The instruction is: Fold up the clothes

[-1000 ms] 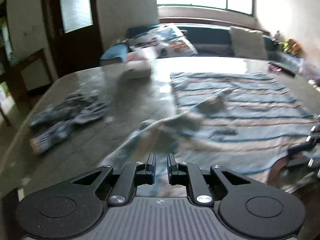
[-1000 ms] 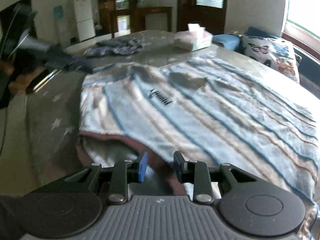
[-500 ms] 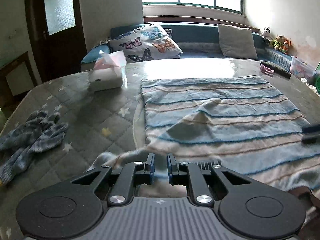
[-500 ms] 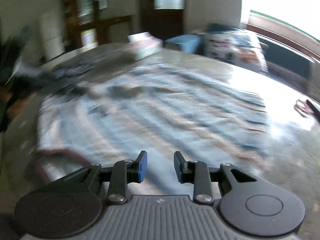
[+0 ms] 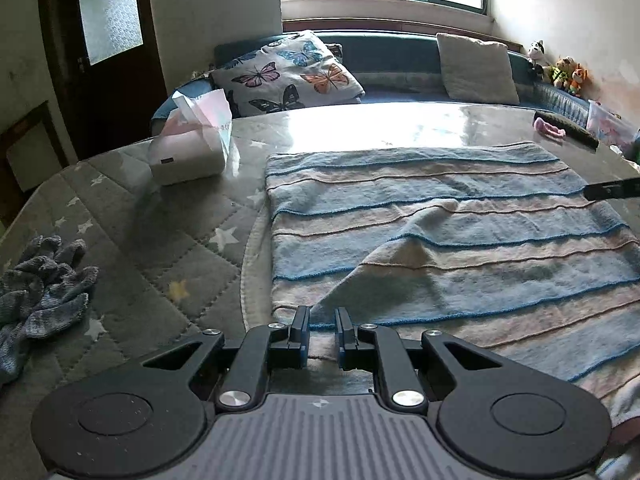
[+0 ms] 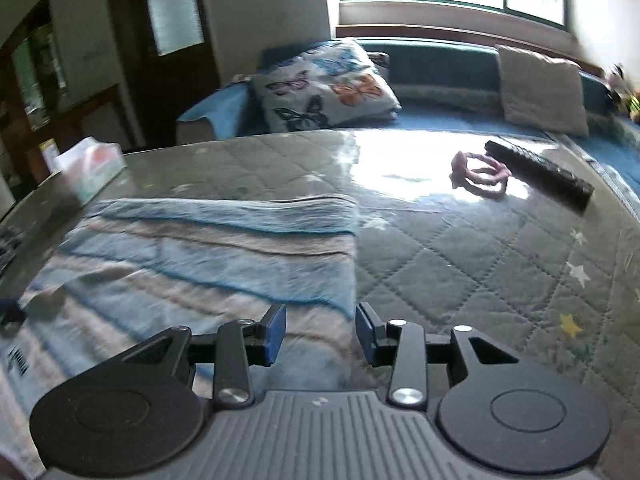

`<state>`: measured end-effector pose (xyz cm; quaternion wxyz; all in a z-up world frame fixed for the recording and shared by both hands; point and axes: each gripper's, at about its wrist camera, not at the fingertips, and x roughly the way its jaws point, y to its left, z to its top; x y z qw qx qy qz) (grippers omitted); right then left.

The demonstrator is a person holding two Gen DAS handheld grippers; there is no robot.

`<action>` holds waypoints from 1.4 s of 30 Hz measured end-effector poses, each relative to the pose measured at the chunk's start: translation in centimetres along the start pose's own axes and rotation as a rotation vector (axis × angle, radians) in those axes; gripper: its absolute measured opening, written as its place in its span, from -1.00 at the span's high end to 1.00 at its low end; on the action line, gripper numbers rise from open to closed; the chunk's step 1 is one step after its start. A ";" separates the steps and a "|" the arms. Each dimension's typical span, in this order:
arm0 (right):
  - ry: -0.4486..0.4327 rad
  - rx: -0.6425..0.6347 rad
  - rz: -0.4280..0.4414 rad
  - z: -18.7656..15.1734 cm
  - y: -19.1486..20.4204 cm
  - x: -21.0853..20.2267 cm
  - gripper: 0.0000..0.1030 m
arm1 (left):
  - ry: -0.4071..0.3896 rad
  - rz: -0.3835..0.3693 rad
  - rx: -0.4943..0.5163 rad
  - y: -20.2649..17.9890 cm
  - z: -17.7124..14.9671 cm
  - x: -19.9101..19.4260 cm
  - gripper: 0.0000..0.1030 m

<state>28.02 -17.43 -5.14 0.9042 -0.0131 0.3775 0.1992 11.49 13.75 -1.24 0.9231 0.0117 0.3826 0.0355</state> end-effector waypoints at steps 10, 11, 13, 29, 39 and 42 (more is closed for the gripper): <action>-0.066 -0.094 -0.020 0.9 3.0 0.6 0.89 | -0.009 0.000 0.003 0.1 0.0 0.3 0.72; -0.078 -0.140 -0.039 0.7 4.0 0.5 0.89 | -0.011 0.000 0.003 0.1 -0.1 0.3 0.72; -0.107 -0.293 -0.065 -0.1 7.2 0.1 0.89 | -0.012 0.000 0.004 0.1 -0.1 0.3 0.72; -0.015 -0.112 0.162 1.5 5.9 0.7 0.61 | -0.019 -0.006 -0.005 0.2 -0.1 0.5 0.70; 0.010 -0.124 0.190 2.3 7.2 4.3 0.93 | -0.020 -0.008 -0.006 0.3 -0.1 0.7 0.69; -0.032 -0.131 0.139 2.6 6.9 3.1 0.96 | -0.019 -0.007 -0.003 0.2 0.0 0.7 0.68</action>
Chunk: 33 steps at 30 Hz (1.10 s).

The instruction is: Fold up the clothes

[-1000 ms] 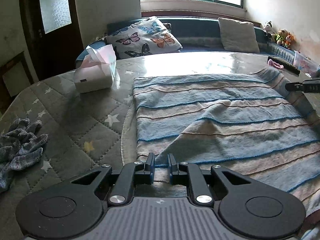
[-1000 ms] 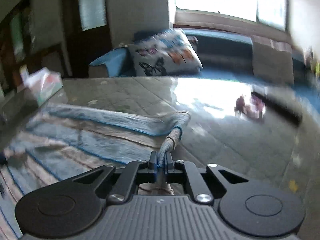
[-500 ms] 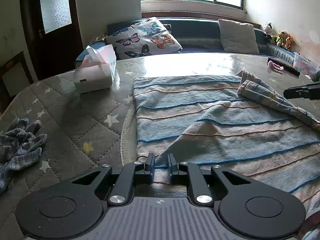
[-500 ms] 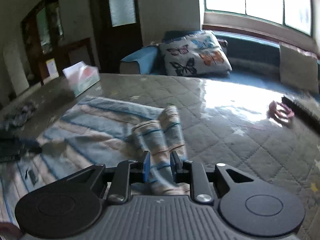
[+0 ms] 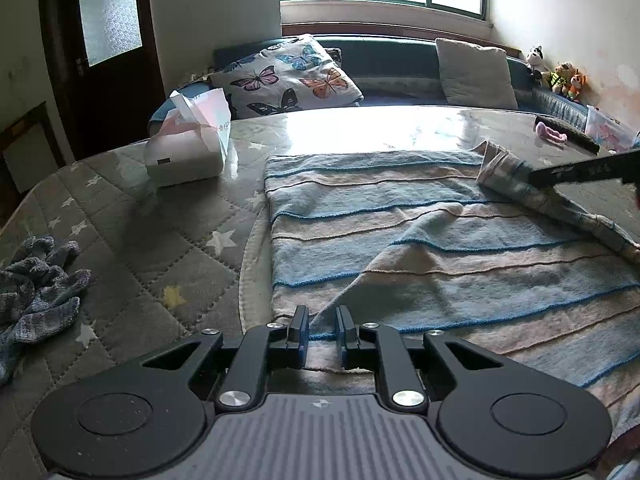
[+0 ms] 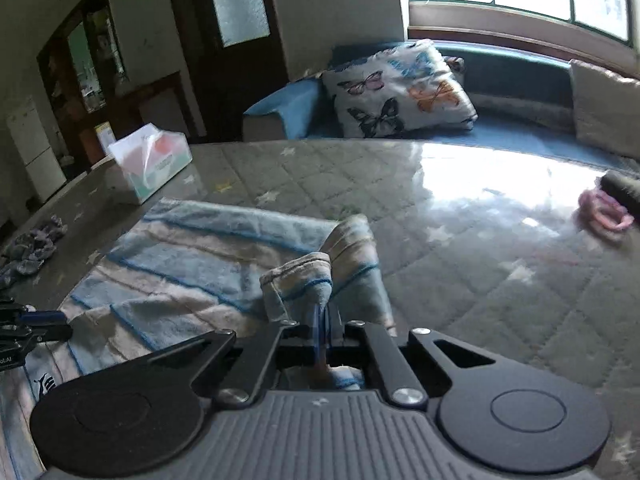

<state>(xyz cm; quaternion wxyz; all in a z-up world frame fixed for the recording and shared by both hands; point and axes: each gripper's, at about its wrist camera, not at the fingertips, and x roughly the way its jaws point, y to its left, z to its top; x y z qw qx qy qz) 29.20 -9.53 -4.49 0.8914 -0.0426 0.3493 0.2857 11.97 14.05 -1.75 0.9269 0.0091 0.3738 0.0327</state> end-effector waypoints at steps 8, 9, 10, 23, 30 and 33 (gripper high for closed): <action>-0.081 0.047 -0.274 0.8 -5.2 -2.8 0.96 | 0.000 0.002 0.007 0.0 0.0 0.3 0.64; -0.077 0.049 -0.322 0.7 -5.9 -2.8 0.96 | 0.001 0.001 0.007 0.0 0.0 0.3 0.64; -0.067 0.053 -0.353 0.6 -6.5 -2.7 0.96 | 0.001 0.002 0.008 0.0 0.0 0.3 0.64; -0.007 0.085 -0.262 -0.5 -8.1 -2.6 0.60 | 0.009 0.002 0.011 -0.4 2.0 0.6 0.61; 0.030 0.110 -0.240 -1.0 -8.1 -0.4 0.56 | 0.021 -0.037 -0.016 -0.8 4.8 3.3 0.61; 0.027 0.116 -0.242 -0.8 -8.2 0.1 0.50 | 0.018 -0.063 -0.031 -0.7 6.3 4.8 0.62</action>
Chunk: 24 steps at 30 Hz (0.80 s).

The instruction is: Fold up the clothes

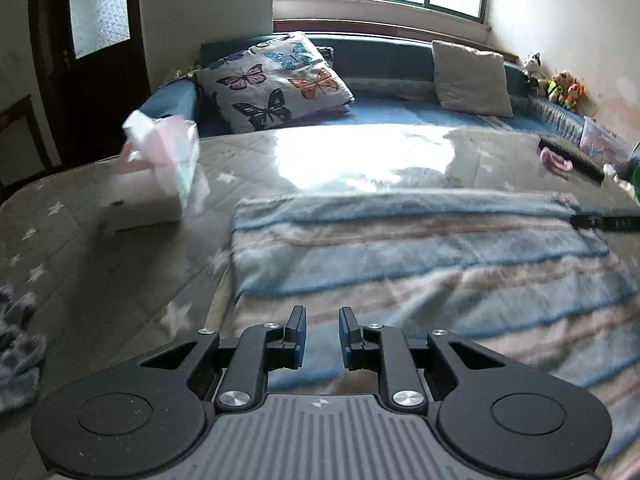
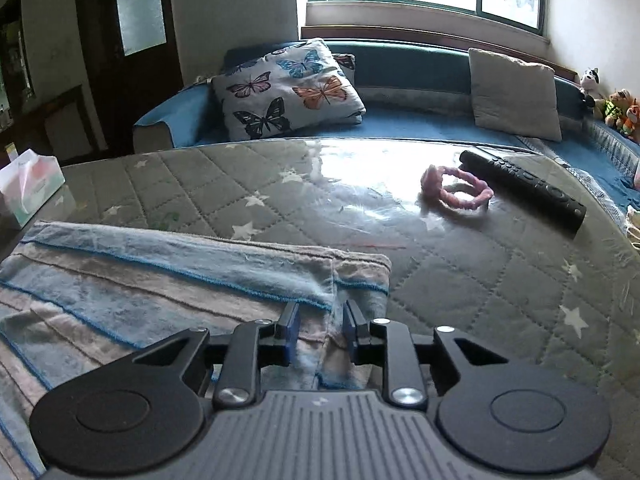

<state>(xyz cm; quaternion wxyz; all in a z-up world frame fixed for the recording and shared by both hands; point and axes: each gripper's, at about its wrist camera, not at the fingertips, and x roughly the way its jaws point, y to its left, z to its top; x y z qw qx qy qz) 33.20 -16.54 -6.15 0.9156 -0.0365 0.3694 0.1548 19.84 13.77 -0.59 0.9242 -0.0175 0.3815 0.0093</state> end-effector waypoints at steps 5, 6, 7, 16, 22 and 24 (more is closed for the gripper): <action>-0.008 -0.012 -0.011 0.3 0.1 0.7 0.38 | 0.006 0.001 -0.026 0.7 1.9 3.1 0.65; -0.010 -0.010 -0.014 0.4 0.1 0.8 0.35 | 0.008 0.001 -0.027 0.9 2.1 3.6 0.65; -0.012 -0.009 -0.017 0.5 0.1 0.9 0.35 | 0.009 0.008 -0.028 1.0 2.3 4.0 0.66; -0.036 -0.027 -0.033 1.7 -0.1 2.6 0.21 | -0.066 0.072 -0.012 1.5 3.2 5.6 0.81; -0.008 -0.057 -0.012 2.5 0.1 2.6 0.20 | -0.063 0.093 -0.018 1.1 3.1 5.0 0.80; 0.000 -0.068 0.011 2.3 0.3 1.5 0.20 | -0.067 0.092 0.010 0.4 2.7 4.0 0.76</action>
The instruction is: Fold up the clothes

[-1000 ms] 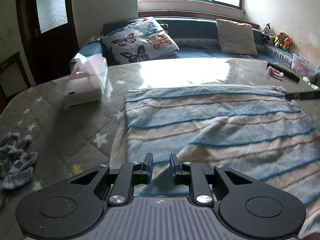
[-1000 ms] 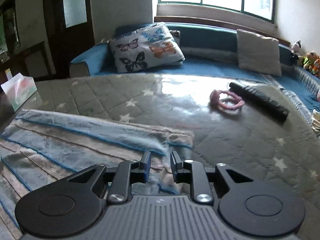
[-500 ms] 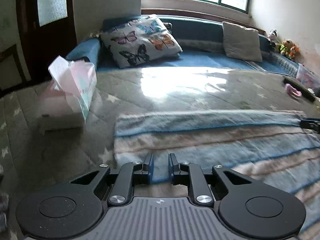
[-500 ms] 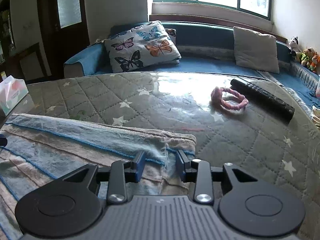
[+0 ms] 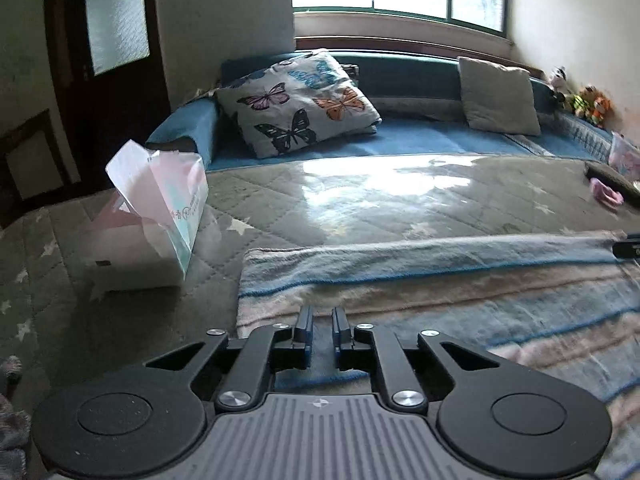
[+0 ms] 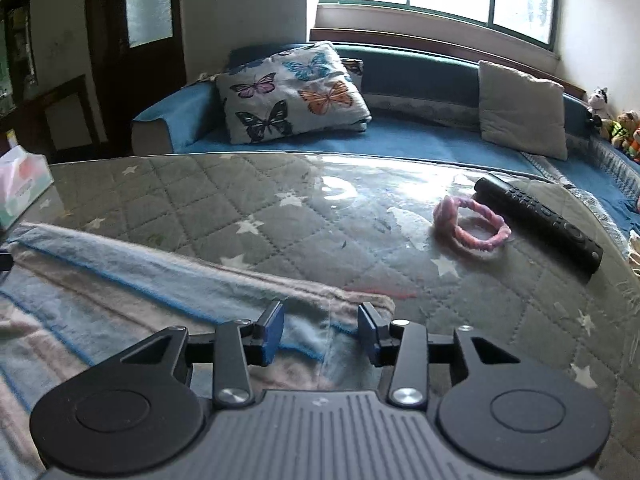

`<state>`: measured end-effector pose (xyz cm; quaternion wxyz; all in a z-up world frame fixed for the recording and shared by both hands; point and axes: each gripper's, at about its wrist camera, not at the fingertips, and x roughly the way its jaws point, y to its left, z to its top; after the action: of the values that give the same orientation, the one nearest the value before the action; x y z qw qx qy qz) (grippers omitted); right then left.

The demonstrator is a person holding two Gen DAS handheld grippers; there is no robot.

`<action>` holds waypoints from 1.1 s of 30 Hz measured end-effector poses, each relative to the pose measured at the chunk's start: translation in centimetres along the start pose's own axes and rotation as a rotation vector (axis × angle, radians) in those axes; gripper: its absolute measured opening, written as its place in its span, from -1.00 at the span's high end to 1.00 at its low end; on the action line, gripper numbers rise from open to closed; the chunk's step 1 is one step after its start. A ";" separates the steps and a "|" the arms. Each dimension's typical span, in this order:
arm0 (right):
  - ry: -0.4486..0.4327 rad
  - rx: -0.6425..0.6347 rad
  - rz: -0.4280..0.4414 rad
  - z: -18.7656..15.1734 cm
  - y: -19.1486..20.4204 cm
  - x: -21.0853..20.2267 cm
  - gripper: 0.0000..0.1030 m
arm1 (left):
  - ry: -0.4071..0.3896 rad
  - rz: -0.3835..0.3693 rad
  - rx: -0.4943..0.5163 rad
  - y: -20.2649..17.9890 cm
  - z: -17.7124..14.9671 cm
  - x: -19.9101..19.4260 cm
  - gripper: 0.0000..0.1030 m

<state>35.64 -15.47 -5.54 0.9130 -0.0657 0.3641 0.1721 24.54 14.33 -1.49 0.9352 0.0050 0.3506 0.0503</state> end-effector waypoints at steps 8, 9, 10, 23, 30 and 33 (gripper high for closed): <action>0.056 -0.068 0.108 -3.2 2.1 -5.1 0.22 | 0.022 -0.054 0.132 -3.1 -4.1 -5.7 0.75; 0.059 -0.086 0.117 -3.8 2.6 -5.8 0.22 | 0.022 -0.060 0.147 -3.5 -4.8 -6.5 0.75; 0.061 -0.104 0.126 -4.3 2.9 -6.5 0.22 | 0.020 -0.064 0.159 -3.8 -5.4 -7.4 0.71; 0.060 -0.324 0.247 -11.9 9.5 -14.9 0.12 | -0.052 -0.128 0.243 -6.7 -13.5 -16.7 0.65; 0.012 -0.444 0.338 -15.6 13.7 -18.0 0.01 | -0.059 -0.128 0.284 -7.2 -16.7 -18.8 0.64; -0.015 -0.508 0.327 -17.1 14.9 -18.8 0.01 | -0.058 -0.143 0.274 -7.1 -17.5 -19.6 0.66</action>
<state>6.61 -10.80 -4.95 0.8301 -0.2310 0.3086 0.4029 -0.97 4.92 -2.21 0.9366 0.1089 0.3266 -0.0649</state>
